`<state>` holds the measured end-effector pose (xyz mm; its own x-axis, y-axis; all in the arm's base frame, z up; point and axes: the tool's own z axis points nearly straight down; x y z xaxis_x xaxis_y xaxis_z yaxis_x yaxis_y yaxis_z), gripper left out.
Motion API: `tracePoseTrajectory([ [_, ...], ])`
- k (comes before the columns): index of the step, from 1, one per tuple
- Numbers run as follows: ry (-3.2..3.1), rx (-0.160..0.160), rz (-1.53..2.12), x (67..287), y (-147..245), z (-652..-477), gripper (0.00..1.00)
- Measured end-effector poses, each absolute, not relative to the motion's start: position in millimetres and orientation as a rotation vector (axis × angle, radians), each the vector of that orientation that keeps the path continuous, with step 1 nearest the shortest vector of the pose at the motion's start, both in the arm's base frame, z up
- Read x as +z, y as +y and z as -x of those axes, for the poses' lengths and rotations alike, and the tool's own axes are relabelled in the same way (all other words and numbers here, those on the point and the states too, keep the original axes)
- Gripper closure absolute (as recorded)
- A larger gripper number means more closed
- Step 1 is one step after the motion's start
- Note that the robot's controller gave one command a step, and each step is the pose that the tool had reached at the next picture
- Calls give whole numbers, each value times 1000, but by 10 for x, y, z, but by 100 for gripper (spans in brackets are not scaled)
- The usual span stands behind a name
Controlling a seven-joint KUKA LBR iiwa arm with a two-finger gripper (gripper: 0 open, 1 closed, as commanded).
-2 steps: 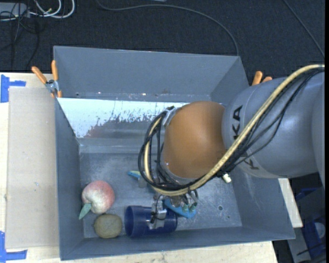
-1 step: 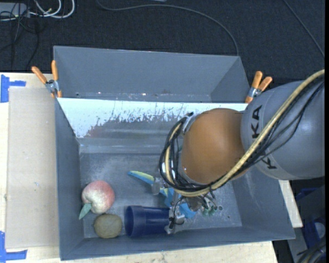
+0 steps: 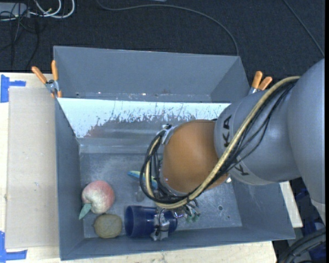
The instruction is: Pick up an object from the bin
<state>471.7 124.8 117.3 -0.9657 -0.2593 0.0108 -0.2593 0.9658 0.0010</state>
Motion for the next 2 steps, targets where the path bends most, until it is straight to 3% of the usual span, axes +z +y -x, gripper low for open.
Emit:
tracePoseTrajectory([
  [1,-3127,-1,-391,715,1015,-4773,0],
  [2,-3120,0,-380,715,1042,-4741,100],
])
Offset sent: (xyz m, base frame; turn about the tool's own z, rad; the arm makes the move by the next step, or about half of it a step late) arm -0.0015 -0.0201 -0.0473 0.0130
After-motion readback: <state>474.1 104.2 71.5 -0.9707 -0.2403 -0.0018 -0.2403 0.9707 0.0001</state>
